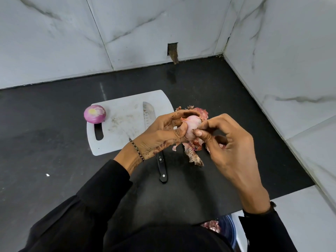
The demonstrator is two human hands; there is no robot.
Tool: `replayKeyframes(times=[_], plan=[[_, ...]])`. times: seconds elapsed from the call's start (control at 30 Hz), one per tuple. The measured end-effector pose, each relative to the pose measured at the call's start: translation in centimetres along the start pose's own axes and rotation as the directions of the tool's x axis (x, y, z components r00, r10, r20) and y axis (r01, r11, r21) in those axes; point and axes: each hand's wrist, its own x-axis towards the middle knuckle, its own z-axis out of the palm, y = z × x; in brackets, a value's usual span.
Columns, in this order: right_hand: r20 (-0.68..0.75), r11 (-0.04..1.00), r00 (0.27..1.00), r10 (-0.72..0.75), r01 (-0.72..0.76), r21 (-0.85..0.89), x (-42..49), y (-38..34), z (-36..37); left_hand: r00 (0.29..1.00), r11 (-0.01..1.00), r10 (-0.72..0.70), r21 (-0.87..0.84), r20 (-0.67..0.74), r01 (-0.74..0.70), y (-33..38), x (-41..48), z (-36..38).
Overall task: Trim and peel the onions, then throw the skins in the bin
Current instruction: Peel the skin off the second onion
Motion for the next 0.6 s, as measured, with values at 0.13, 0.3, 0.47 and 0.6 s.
replayKeyframes(times=[0.13,0.3,0.47,0.6], plan=[[-0.014,0.979,0.999,-0.05,0.046,-0.197,-0.3,0.9,1.0,0.999,1.0,-0.009,0.023,-0.05,0.01,-0.1,0.0,0.4],[-0.081,0.959,0.988,-0.133,0.107,-0.262,-1.2,1.6,1.9,0.987,0.998,-0.027,-0.054,-0.159,0.019,-0.4,0.1,0.8],[-0.076,0.985,0.993,-0.091,0.078,-0.155,-1.8,1.3,1.9,0.987,0.99,-0.043,-0.14,-0.158,0.021,-0.2,0.2,0.7],[-0.164,0.992,0.986,0.018,-0.038,-0.12,-1.9,0.8,1.1,0.991,0.992,-0.041,-0.124,-0.126,0.025,-0.2,0.1,0.6]])
